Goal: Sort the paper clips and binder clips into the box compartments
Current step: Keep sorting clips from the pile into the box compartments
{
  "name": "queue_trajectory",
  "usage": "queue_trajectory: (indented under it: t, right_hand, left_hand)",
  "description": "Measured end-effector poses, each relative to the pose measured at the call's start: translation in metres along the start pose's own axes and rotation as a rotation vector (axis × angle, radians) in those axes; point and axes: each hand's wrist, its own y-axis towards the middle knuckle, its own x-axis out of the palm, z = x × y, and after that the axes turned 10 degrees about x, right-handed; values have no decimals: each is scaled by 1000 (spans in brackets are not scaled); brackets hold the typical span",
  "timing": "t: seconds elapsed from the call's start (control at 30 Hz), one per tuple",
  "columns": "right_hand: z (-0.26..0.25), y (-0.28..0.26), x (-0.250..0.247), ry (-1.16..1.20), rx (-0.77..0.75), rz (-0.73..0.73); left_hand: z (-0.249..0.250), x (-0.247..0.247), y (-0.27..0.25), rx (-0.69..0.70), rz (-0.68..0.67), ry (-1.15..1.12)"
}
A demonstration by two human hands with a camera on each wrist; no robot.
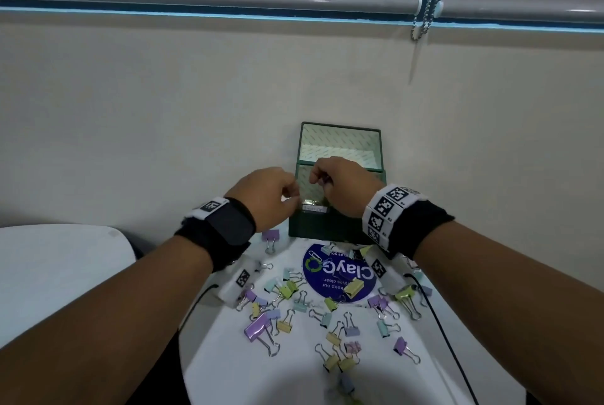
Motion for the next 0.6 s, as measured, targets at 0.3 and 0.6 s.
queue_trajectory:
  t: [0.3, 0.6]
  right_hand:
    - [13, -22, -10, -53, -43, 125]
    - [33, -65, 23, -698, -57, -373]
  left_hand:
    - [-13, -5, -58, -27, -510, 4]
    - [-7, 12, -59, -64, -472, 4]
